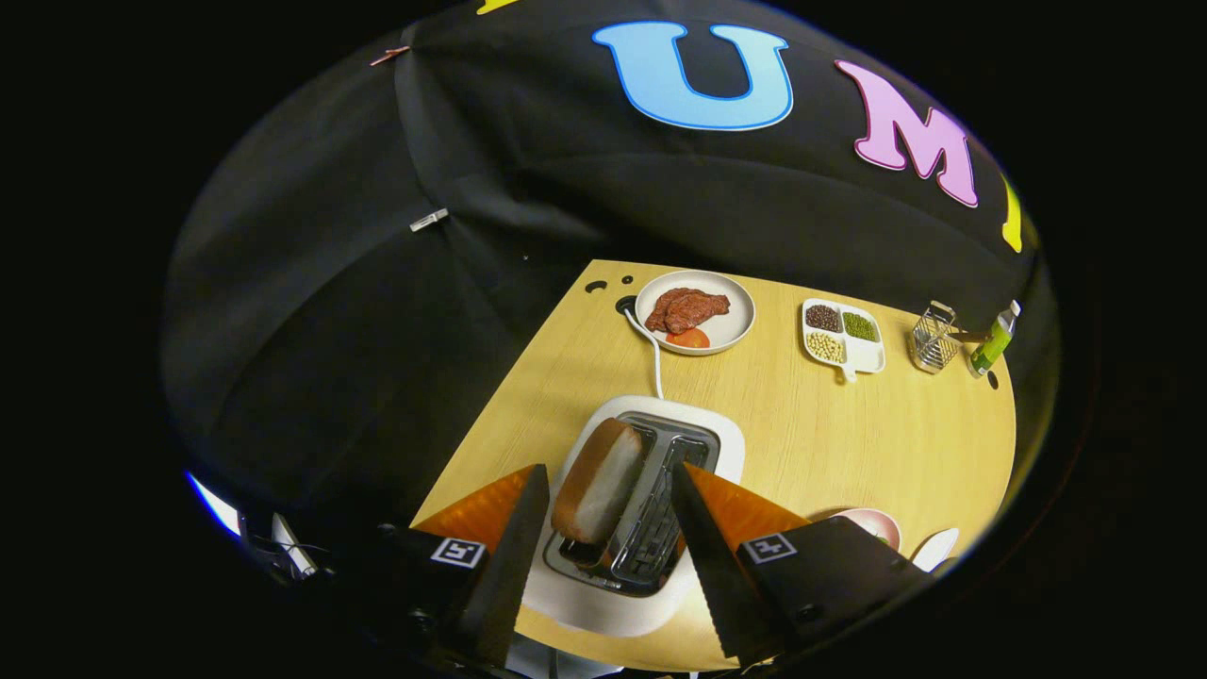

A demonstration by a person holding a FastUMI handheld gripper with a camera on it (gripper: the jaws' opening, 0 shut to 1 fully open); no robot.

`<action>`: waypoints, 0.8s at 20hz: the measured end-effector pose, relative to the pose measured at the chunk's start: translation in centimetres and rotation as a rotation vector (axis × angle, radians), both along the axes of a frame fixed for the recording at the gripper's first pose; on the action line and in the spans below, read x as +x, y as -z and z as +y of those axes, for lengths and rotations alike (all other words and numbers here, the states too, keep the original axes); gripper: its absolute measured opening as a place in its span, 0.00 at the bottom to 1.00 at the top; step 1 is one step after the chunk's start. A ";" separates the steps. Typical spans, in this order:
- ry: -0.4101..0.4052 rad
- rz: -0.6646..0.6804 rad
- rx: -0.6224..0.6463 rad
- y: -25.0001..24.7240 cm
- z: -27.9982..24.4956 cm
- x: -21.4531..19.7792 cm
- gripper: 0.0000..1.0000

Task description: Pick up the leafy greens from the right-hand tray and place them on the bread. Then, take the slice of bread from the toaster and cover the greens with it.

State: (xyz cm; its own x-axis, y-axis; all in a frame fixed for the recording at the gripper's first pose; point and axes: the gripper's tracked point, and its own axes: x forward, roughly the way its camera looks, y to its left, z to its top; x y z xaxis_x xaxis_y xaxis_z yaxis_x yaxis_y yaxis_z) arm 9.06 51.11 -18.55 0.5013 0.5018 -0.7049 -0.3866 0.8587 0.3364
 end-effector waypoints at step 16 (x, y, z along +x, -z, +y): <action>0.109 0.083 -0.007 1.0 0.0 -0.6 0.14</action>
